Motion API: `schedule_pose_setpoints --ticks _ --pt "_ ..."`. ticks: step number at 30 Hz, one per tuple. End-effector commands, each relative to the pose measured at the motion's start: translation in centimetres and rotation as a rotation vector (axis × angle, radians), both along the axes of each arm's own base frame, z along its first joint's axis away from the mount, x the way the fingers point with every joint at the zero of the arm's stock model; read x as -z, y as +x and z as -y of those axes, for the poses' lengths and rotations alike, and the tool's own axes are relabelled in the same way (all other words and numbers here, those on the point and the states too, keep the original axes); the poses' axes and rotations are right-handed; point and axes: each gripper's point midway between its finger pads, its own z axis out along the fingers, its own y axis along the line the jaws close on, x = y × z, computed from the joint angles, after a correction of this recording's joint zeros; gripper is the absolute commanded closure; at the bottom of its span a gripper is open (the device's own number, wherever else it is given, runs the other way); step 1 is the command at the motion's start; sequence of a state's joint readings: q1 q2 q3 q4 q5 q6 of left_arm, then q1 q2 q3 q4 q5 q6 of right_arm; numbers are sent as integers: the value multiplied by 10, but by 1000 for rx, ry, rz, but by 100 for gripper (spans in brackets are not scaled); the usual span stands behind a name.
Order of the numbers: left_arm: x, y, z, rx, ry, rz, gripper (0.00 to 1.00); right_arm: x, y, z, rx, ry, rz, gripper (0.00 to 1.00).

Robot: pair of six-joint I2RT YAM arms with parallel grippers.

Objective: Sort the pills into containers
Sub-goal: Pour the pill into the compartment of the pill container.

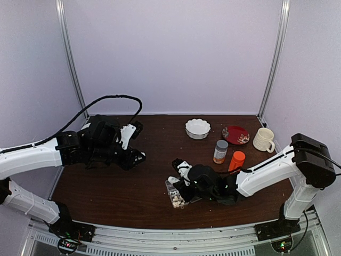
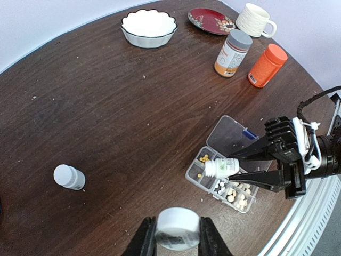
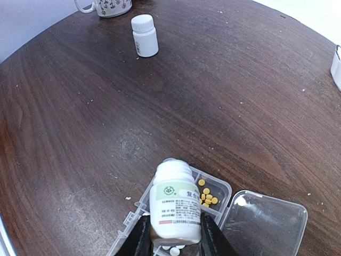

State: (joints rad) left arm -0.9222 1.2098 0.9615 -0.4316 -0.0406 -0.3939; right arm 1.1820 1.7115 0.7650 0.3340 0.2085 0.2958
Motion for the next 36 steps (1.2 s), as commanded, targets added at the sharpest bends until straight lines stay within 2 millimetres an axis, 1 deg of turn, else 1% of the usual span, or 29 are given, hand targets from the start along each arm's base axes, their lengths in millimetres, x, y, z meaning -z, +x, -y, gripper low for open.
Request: schedule_pose_setpoints --ticks 1,4,5,7,9,11,13,14,17,19,21,23,25,26,27,30,33,36 --pt "-15 0 3 5 -34 20 100 2 5 1 21 -56 -2 100" --pt "-15 0 4 7 -34 20 100 -6 4 3 22 5 15 100" --pt "-15 0 4 7 -32 20 100 -6 5 2 23 -1 16 100" --pt "-15 0 4 8 -34 21 100 2 5 1 20 -77 -5 100" --pt "-16 1 4 9 -34 24 100 -1 2 -1 4 -36 -4 100" --pt "-16 1 3 9 -30 24 100 -1 0 1 4 2 -1 100" --pt "-17 1 3 9 -28 26 100 6 2 3 14 -61 -14 100" --pt "-17 1 3 9 -29 26 100 5 3 1 12 -71 -16 100" --pt "-17 1 4 11 -27 27 100 -4 1 2 9 3 6 100" --pt "-17 1 4 12 -27 25 100 1 4 4 23 -48 3 100" --pt "-17 0 3 12 -26 27 100 3 4 2 17 -76 -5 100" --pt "-18 1 4 12 -28 29 100 -2 3 3 16 -24 8 100" --pt "-17 1 4 12 -27 26 100 -4 5 0 20 -29 9 100" --pt "-17 0 3 11 -27 25 100 3 5 0 20 -73 -4 100" --pt "-17 0 3 9 -28 24 100 6 5 1 17 -94 -14 100" --pt "-16 0 3 9 -26 22 100 -4 1 1 13 5 6 100" --pt "-15 0 2 8 -27 21 100 1 5 4 30 -68 -4 100" --pt "-15 0 2 7 -27 19 100 -4 3 2 20 -20 10 100"
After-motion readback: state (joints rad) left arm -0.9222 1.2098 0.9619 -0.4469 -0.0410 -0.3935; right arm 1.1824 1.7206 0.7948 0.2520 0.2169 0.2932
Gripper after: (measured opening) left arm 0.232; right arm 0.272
